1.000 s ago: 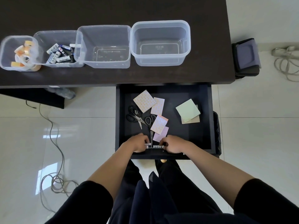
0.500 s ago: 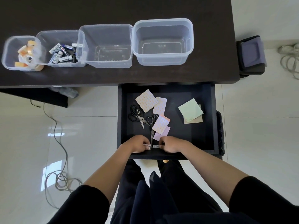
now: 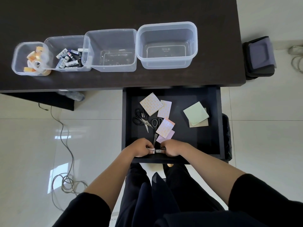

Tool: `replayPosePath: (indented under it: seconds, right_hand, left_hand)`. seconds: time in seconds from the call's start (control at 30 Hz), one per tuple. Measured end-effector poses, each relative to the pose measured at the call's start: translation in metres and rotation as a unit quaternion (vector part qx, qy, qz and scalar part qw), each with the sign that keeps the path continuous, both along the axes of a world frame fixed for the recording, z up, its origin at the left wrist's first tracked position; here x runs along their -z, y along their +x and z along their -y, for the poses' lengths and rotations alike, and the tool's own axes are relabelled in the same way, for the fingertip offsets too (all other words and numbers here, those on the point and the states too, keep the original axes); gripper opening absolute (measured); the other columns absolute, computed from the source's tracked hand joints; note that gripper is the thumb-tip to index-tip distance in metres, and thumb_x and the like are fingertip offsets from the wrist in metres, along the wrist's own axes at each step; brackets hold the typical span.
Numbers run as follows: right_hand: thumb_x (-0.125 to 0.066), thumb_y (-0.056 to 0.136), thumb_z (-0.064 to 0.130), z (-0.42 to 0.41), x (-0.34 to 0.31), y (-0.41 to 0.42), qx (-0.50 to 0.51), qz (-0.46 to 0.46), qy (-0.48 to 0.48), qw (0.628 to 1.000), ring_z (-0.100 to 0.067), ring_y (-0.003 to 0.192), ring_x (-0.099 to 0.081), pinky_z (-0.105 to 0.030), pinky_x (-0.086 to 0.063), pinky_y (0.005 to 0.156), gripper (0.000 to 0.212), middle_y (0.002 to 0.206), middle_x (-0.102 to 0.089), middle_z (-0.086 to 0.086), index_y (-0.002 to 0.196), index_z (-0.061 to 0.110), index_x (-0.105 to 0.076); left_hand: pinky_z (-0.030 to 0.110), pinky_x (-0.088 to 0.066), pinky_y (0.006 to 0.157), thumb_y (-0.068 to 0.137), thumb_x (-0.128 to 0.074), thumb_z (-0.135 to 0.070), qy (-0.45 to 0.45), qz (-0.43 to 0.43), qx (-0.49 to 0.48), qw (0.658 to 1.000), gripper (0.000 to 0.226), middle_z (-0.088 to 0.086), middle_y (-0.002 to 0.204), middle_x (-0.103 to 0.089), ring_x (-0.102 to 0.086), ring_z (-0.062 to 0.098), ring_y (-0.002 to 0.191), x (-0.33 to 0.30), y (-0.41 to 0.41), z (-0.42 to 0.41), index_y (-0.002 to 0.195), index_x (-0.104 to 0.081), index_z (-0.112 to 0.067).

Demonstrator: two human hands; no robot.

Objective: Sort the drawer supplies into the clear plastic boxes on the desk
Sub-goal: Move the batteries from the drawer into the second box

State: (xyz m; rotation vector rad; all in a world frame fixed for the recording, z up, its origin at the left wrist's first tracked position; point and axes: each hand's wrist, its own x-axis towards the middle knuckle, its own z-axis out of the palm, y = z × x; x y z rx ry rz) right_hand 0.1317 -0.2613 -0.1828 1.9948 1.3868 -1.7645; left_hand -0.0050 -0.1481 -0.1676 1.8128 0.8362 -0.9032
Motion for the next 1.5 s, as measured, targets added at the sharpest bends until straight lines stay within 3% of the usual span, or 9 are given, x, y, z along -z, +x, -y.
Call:
replayPosePath:
  seconds: [0.13,0.33,0.43,0.57,0.67,1.0,1.1,1.27,1.5]
  right_hand:
    - [-0.048,0.095,0.021,0.01,-0.006,0.002,0.08,-0.017,0.029,0.996,-0.026,0.094,-0.055,-0.029,-0.038,0.071,0.019,0.113,-0.062,-0.012,0.106,0.012,-0.061]
    - [-0.047,0.097,0.023,0.016,-0.024,0.004,0.188,-0.037,0.086,0.978,-0.026,0.115,-0.055,-0.029,-0.043,0.091,0.03,0.125,-0.06,-0.006,0.124,0.016,-0.056]
    - [-0.049,0.096,0.022,0.008,-0.04,0.004,0.229,-0.032,0.132,0.964,-0.023,0.105,-0.057,-0.025,-0.04,0.08,0.025,0.104,-0.058,-0.002,0.117,0.014,-0.06]
    - [-0.048,0.096,0.024,-0.021,-0.062,0.005,0.251,-0.024,0.172,0.952,-0.023,0.088,-0.058,-0.031,-0.045,0.075,0.018,0.093,-0.062,-0.003,0.106,0.016,-0.061]
    - [-0.047,0.097,0.024,-0.054,-0.079,0.004,0.271,-0.002,0.199,0.942,-0.022,0.077,-0.057,-0.037,-0.048,0.071,0.017,0.091,-0.065,-0.008,0.1,0.014,-0.06]
    - [-0.047,0.096,0.013,-0.2,-0.173,-0.026,0.326,-0.004,0.379,0.866,-0.008,0.064,-0.056,-0.016,-0.042,0.06,0.014,0.076,-0.062,0.004,0.095,0.012,-0.061]
    - [-0.046,0.097,0.013,-0.245,-0.191,-0.04,0.344,-0.004,0.389,0.854,-0.003,0.052,-0.057,-0.015,-0.043,0.046,0.016,0.073,-0.063,-0.005,0.098,0.005,-0.061]
    - [-0.051,0.094,0.01,-0.31,-0.201,-0.061,0.369,0.021,0.418,0.83,-0.017,0.071,-0.069,-0.033,-0.054,0.074,0.017,0.079,-0.069,-0.011,0.094,0.003,-0.066]
    - [-0.052,0.084,-0.001,-0.364,-0.187,-0.078,0.351,0.1,0.405,0.838,-0.026,0.071,-0.057,-0.031,-0.044,0.062,0.019,0.07,-0.064,-0.008,0.085,0.003,-0.07]
  left_hand:
    - [0.027,-0.047,0.081,0.087,-0.065,-0.021,0.016,0.019,-0.028,0.999,0.016,0.002,0.093,-0.068,-0.059,0.014,0.086,-0.006,-0.004,0.001,0.1,-0.072,-0.017]
    - [0.03,-0.048,0.07,0.089,-0.062,-0.022,0.052,0.102,-0.128,0.985,0.013,0.001,0.079,-0.068,-0.058,0.013,0.07,-0.029,-0.009,-0.001,0.096,-0.072,-0.02]
    - [0.04,-0.052,0.078,0.09,-0.058,-0.024,0.074,0.139,-0.155,0.975,0.012,0.011,0.083,-0.07,-0.06,0.018,0.072,-0.043,-0.013,-0.011,0.088,-0.07,-0.024]
    - [0.019,-0.053,0.068,0.094,-0.052,-0.015,0.098,0.191,-0.235,0.948,0.018,0.004,0.085,-0.068,-0.062,0.016,0.075,-0.069,-0.01,-0.036,0.101,-0.068,-0.019]
    - [0.021,-0.055,0.069,0.096,-0.05,-0.015,0.113,0.235,-0.271,0.927,0.019,0.0,0.085,-0.066,-0.061,0.015,0.073,-0.09,-0.008,-0.065,0.105,-0.066,-0.018]
    - [0.012,-0.045,0.075,0.093,-0.055,-0.01,0.254,0.359,-0.332,0.834,0.022,0.004,0.094,-0.066,-0.058,0.011,0.08,-0.153,-0.02,-0.2,0.112,-0.065,-0.01]
    - [0.032,-0.052,0.079,0.093,-0.055,-0.015,0.263,0.345,-0.334,0.837,0.023,0.003,0.084,-0.065,-0.061,0.018,0.078,-0.164,-0.027,-0.244,0.113,-0.066,-0.011]
    - [0.031,-0.053,0.083,0.092,-0.057,-0.024,0.289,0.313,-0.31,0.85,0.03,0.004,0.099,-0.071,-0.065,0.019,0.09,-0.172,-0.035,-0.305,0.119,-0.064,-0.012]
    - [0.035,-0.053,0.066,0.091,-0.056,-0.019,0.301,0.264,-0.239,0.885,0.022,0.013,0.08,-0.071,-0.065,0.029,0.076,-0.169,-0.036,-0.351,0.101,-0.069,-0.005]
